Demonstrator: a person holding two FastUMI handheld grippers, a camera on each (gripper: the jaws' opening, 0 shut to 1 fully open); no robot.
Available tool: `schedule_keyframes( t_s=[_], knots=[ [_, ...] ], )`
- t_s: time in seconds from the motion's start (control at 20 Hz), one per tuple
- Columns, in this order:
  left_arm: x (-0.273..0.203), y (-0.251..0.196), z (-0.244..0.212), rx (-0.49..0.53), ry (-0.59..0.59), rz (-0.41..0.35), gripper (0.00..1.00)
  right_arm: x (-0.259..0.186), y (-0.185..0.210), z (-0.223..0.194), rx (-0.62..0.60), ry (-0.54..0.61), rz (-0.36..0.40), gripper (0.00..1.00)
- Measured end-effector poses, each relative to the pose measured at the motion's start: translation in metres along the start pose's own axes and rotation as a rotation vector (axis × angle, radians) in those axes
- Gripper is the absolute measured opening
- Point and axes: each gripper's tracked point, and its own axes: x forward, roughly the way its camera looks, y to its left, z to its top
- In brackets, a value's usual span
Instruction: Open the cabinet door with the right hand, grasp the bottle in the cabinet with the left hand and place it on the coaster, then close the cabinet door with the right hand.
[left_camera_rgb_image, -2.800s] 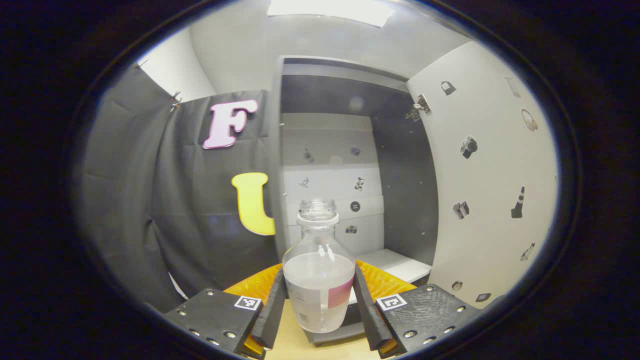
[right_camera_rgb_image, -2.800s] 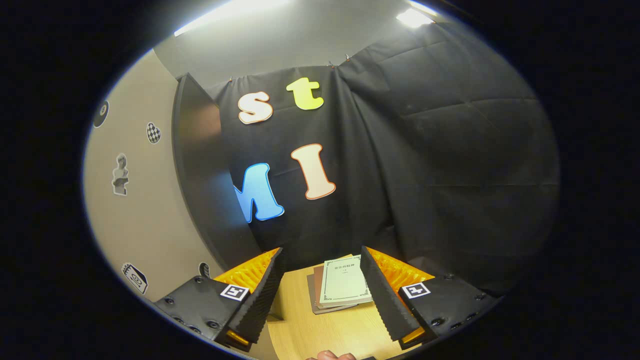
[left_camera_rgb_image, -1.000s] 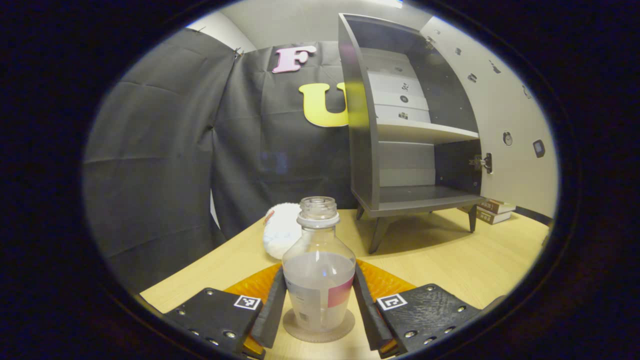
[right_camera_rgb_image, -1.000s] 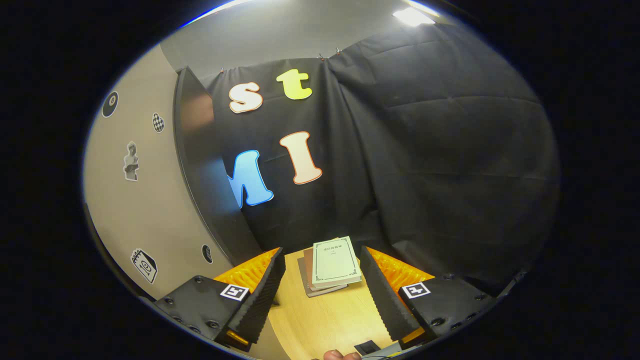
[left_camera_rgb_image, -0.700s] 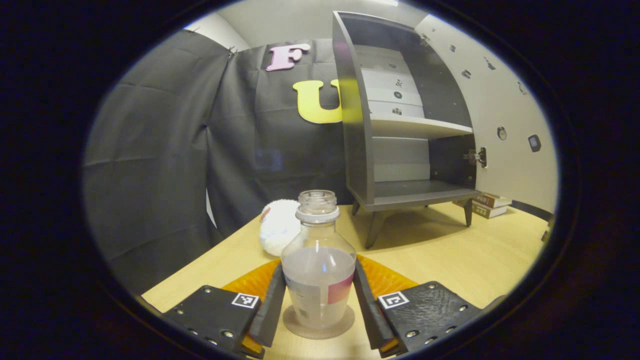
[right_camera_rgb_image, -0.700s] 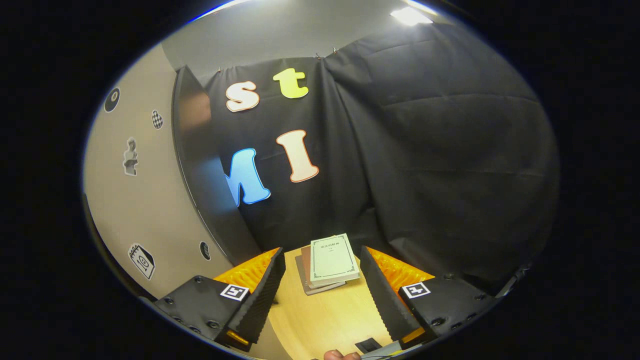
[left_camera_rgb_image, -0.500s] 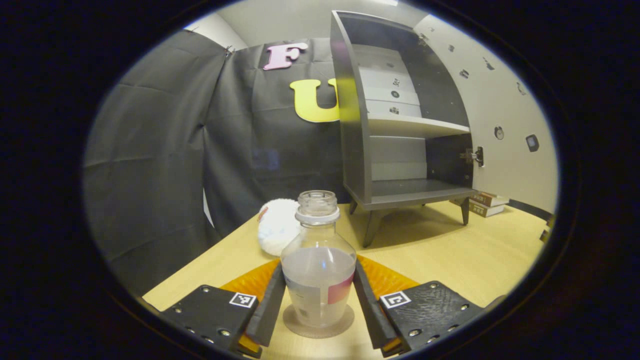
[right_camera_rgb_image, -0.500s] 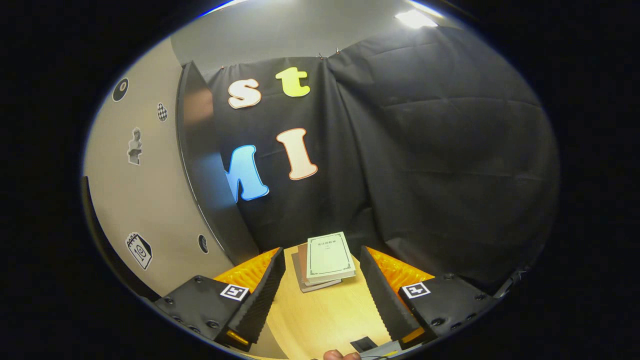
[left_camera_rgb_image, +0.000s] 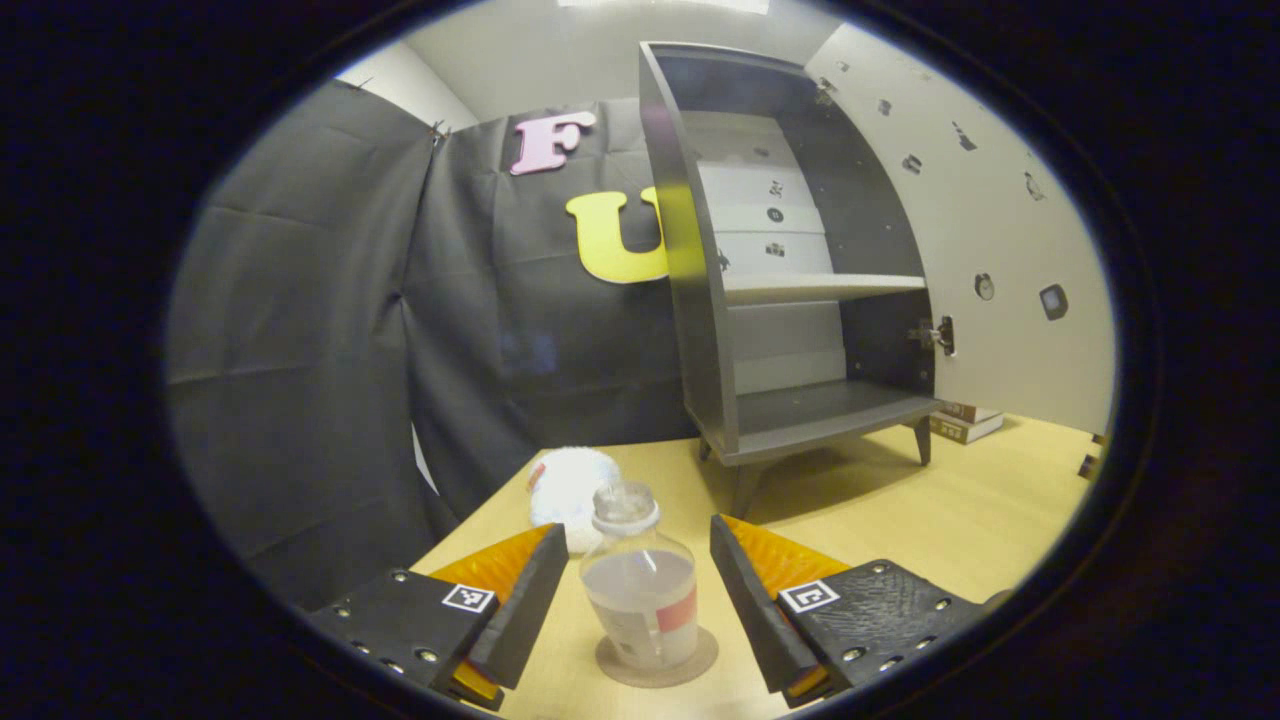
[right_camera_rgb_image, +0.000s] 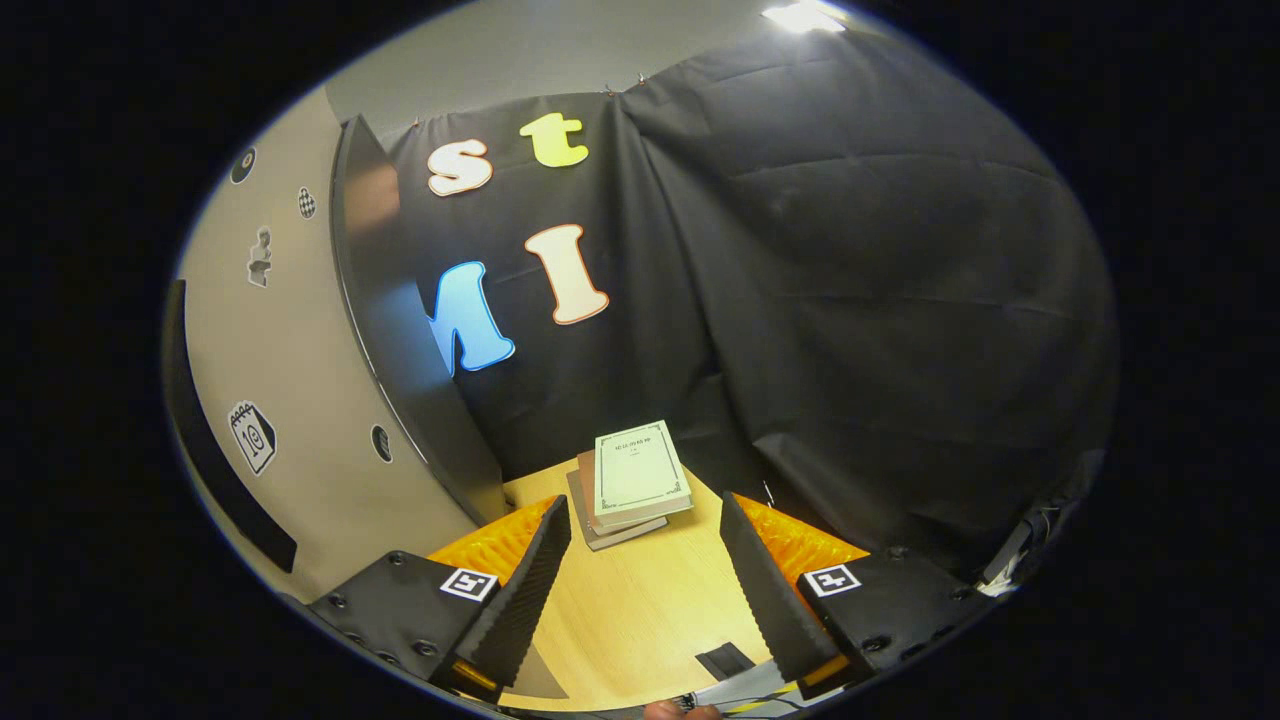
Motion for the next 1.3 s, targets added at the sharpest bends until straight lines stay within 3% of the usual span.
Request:
schedule_keyframes(
  t_s=[0.5,0.75,1.05,1.3],
  knots=[
    [-0.059,0.006,0.143,-0.066,-0.105,0.14,0.86,0.026,-0.026,0.0,-0.049,-0.011,0.068,0.95],
    [-0.094,-0.022,0.208,-0.045,-0.162,0.206,0.85,0.031,-0.018,0.019,-0.097,-0.041,0.169,0.95],
    [-0.125,-0.079,0.268,-0.078,-0.222,0.191,0.86,0.01,0.015,0.071,-0.129,-0.143,0.329,0.95],
    [-0.142,-0.107,0.274,-0.107,-0.115,0.225,0.88,-0.024,0.05,0.101,-0.169,-0.212,0.463,0.95]
  ],
)
